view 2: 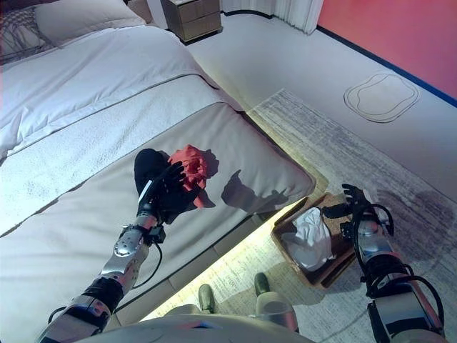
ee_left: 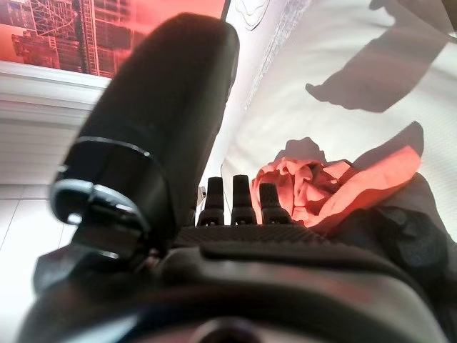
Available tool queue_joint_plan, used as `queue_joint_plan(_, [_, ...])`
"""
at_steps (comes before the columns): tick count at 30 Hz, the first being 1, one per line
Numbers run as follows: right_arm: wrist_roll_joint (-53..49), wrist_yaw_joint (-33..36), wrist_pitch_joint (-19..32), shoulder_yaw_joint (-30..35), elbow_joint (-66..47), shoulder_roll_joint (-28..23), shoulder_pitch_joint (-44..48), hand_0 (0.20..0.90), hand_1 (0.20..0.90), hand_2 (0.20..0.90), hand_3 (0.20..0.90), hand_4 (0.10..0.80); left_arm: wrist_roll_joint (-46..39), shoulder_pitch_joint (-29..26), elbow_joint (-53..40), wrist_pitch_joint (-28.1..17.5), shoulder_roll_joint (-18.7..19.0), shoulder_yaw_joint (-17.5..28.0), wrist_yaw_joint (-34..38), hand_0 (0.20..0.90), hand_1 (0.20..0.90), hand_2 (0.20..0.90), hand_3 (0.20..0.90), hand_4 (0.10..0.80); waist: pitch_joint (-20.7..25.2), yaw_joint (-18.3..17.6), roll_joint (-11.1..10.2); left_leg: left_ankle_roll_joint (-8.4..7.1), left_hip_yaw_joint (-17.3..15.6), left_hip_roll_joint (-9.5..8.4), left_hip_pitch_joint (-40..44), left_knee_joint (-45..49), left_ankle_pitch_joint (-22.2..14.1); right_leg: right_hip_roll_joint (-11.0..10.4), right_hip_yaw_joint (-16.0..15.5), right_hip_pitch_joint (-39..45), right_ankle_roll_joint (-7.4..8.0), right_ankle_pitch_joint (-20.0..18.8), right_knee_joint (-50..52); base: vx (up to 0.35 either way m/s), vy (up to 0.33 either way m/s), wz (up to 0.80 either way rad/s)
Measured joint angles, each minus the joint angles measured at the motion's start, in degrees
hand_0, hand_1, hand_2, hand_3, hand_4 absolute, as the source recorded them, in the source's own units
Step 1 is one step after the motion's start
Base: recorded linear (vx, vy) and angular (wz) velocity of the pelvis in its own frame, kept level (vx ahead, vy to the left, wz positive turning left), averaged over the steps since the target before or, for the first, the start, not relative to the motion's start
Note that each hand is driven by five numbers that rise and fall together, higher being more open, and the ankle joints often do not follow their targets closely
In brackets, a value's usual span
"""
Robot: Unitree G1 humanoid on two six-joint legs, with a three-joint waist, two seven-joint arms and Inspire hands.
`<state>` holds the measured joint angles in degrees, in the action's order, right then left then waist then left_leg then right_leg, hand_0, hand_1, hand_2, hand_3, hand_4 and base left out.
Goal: Pick up the clothes from the bed and place them into the basket
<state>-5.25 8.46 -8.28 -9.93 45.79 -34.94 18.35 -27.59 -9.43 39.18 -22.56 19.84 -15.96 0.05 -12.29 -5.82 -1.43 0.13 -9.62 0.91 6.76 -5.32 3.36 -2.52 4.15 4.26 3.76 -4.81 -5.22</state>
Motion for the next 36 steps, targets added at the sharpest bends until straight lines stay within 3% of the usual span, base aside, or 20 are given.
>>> queue_joint_plan(6, [4.35, 3.26, -0.87, -2.74, -9.57, -3.44, 3.04, 0.900, 0.900, 0.900, 0.900, 0.800, 0.00, 1.15, 0.00, -0.01, -0.10, 0.01, 0.37, 0.900, 0.900, 0.900, 0.900, 0.800, 0.02, 0.36, 0.05, -0.09, 0.96, 0.05, -0.55, 0.00, 0.41, 0.02, -0.47, -0.14, -0.01, 0.01, -0.03, -0.009, -0.022, 0.08])
queue_joint_plan(13, [7.67, 5.45, -0.54, -5.14, -12.23, -5.47, 11.46, 0.900, 0.900, 0.900, 0.900, 0.800, 0.02, 2.37, 0.00, -0.05, -0.88, 0.03, 0.63, 0.900, 0.900, 0.900, 0.900, 0.800, 0.17, 2.86, 0.41, -0.38, 4.61, 0.08, -2.21, 0.21, 1.69, 0.01, -3.87, -0.24, -0.04, 0.05, -0.10, 0.024, -0.038, 0.26])
queue_joint_plan(21, [8.66, 6.67, 0.99, -12.23, -12.20, -6.52, 21.13, 0.900, 0.900, 0.900, 0.900, 0.800, 0.67, 2.73, -0.16, -0.13, -0.97, -0.02, 0.57, 0.900, 0.900, 0.900, 0.900, 0.800, -0.20, 8.48, 3.00, -0.79, 10.59, -0.19, -5.77, 0.26, 3.67, -0.05, -10.02, -0.94, -0.52, 0.47, -0.03, -0.002, -0.001, 0.39])
queue_joint_plan(25, [8.69, 7.81, 2.11, -15.39, -9.34, -6.66, 27.84, 0.900, 0.900, 0.900, 0.900, 0.800, 0.59, 2.15, -0.47, -0.88, -0.39, -0.85, -0.57, 0.900, 0.900, 0.900, 0.900, 0.800, -2.44, 11.38, 5.05, -1.73, 14.24, -0.87, -12.02, 4.36, 4.57, -0.18, -14.00, -4.65, -1.29, 1.30, 2.59, -0.171, 0.060, 0.48])
queue_joint_plan(27, [8.67, 8.54, 2.20, -16.27, -5.59, -6.73, 32.92, 0.900, 0.900, 0.900, 0.900, 0.800, 0.65, 0.92, -1.86, -1.74, 1.06, -2.96, -1.45, 0.900, 0.900, 0.900, 0.900, 0.800, -6.79, 12.86, 6.31, -2.06, 15.77, -1.11, -15.17, 8.13, 4.34, -0.85, -15.62, -8.70, -1.93, 4.82, 10.00, -0.113, 0.042, 0.45])
queue_joint_plan(30, [8.51, 8.87, 2.11, -16.81, -1.84, -6.67, 36.43, 0.900, 0.900, 0.900, 0.900, 0.800, 0.71, -0.59, -3.18, -2.77, 3.42, -4.56, -2.25, 0.900, 0.900, 0.900, 0.900, 0.800, -11.17, 15.37, 5.91, -3.21, 17.20, -2.39, -19.21, 11.93, 3.26, -3.25, -16.82, -16.14, -2.85, 11.06, 23.18, -0.075, 0.041, 0.40])
queue_joint_plan(32, [8.37, 9.01, 1.73, -18.10, 0.73, -6.68, 39.41, 0.900, 0.900, 0.900, 0.900, 0.800, 0.71, -1.72, -4.31, -2.80, 4.52, -4.75, -1.98, 0.900, 0.900, 0.900, 0.900, 0.800, -15.25, 16.36, 5.38, -3.01, 18.35, -4.38, -21.81, 15.58, 2.32, -5.96, -17.50, -19.95, -3.48, 14.62, 31.09, -0.017, 0.018, 0.42])
queue_joint_plan(36, [6.33, 8.94, 0.22, -20.18, 2.34, -6.24, 40.38, 0.900, 0.900, 0.900, 0.900, 0.800, 0.59, -2.33, -4.43, -2.72, 4.70, -4.80, -1.31, 0.900, 0.900, 0.900, 0.900, 0.800, -18.31, 19.05, 5.42, -2.11, 19.70, -6.21, -26.11, 21.55, 0.13, -8.15, -18.48, -23.46, -4.07, 17.51, 37.53, 0.026, 0.013, 0.31])
